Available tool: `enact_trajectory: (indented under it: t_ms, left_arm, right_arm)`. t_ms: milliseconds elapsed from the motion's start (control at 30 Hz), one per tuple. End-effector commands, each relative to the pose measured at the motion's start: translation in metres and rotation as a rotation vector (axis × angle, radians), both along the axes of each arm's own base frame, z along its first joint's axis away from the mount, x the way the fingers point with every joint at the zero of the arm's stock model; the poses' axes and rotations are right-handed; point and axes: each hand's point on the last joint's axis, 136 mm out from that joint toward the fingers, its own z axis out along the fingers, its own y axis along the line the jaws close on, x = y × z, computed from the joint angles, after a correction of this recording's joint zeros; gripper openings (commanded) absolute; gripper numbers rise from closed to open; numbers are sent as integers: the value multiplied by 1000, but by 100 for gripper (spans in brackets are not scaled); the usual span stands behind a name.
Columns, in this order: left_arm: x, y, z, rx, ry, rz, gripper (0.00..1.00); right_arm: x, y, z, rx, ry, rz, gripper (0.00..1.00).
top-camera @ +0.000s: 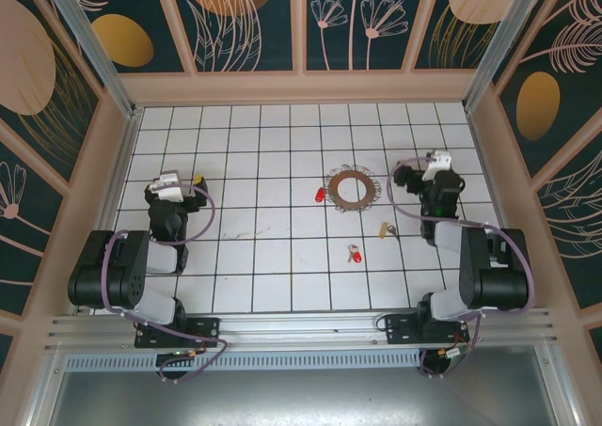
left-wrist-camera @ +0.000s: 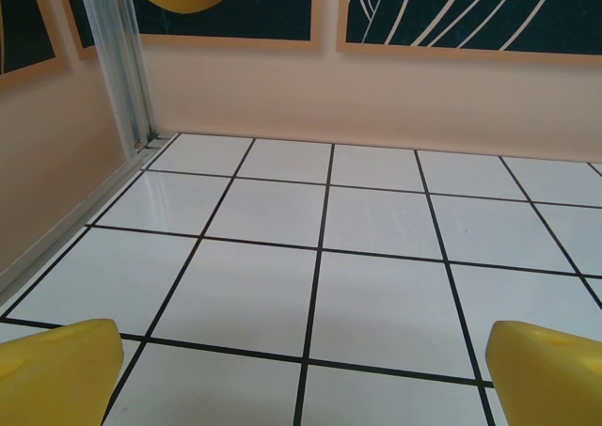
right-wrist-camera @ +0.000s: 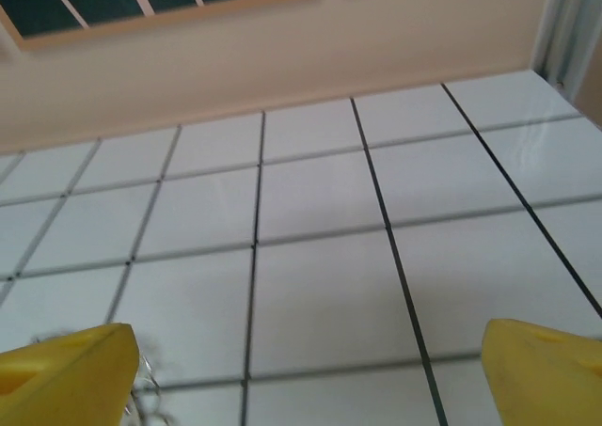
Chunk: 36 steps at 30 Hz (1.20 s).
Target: Put the keys on the keyring
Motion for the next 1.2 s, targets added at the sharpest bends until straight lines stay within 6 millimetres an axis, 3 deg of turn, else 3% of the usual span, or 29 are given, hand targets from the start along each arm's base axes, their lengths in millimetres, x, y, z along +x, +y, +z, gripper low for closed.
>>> enact_trajectory:
  t_ms: [0, 133, 233, 367, 467, 633, 967, 1167]
  left_arm:
    - [-4, 0, 21, -7, -62, -5, 99]
    - [-4, -6, 44, -22, -48, -42, 99]
    - [-2, -1, 70, -153, -37, -2, 99]
    - [1, 2, 80, -410, 8, 61, 99]
    - [7, -37, 82, -521, 60, -146, 99]
    - [11, -96, 87, -709, 122, -474, 99]
    - [12, -159, 56, -710, 313, -606, 98]
    - [15, -191, 43, -694, 382, -673, 94]
  right_arm:
    - [-2, 11, -11, 126, 171, 21, 94]
    - [7, 25, -25, 300, 359, 28, 88]
    - [6, 43, -39, 439, 450, 69, 77]
    - [6, 65, -55, 520, 545, 149, 66]
    - [7, 76, -69, 523, 607, 177, 57]
    - [6, 86, -83, 523, 657, 203, 56]
    - [-18, 125, -109, 440, 773, 330, 55]
    - [-47, 169, -109, 362, 805, 514, 53]
